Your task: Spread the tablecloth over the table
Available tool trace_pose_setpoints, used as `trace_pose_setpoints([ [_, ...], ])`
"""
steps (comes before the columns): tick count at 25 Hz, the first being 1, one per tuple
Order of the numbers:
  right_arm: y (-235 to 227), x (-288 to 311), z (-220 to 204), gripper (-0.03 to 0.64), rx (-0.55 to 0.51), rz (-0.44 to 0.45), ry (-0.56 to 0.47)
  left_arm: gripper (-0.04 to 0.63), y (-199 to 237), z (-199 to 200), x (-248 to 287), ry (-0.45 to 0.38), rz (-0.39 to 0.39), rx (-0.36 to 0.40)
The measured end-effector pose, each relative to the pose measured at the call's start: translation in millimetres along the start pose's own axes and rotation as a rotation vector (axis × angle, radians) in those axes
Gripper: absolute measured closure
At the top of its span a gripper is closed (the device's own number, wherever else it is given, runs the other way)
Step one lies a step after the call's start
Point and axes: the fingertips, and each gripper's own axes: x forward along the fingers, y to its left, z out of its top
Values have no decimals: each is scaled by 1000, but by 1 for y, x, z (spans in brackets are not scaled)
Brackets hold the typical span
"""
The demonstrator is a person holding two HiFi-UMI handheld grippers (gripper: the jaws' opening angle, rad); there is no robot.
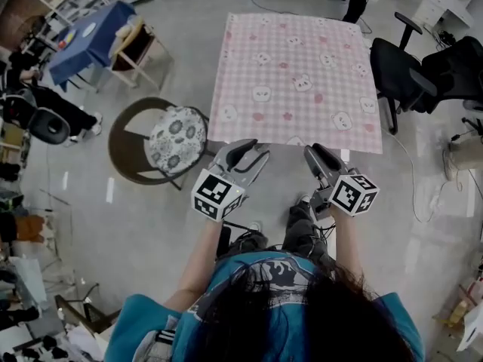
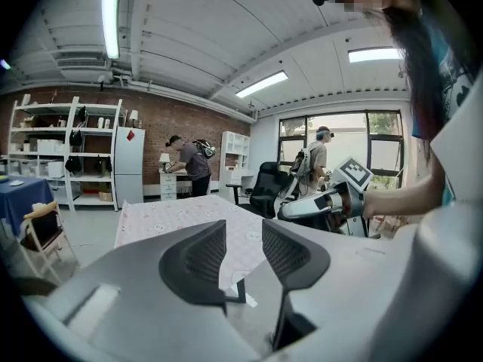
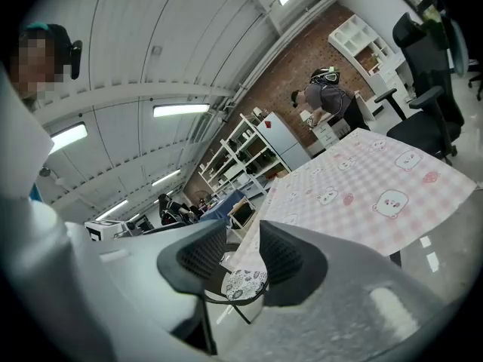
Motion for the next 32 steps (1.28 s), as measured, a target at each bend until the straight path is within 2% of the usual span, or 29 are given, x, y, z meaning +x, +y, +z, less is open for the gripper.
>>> trace_pose_setpoints([
  [10, 94, 1, -54, 497, -26, -62, -66, 457, 7, -15, -90, -67, -115, -42],
  [18, 135, -4, -69, 538, -65, -83, -83, 499, -3, -17, -116, -104, -175, -54],
  [27, 162, -7, -64, 610, -192, -74, -74, 549, -7, -8, -132, -141, -169, -80],
  [32, 173, -12, -63, 614, -233, -46, -70, 580, -8, -7, -139, -153, -139, -102],
])
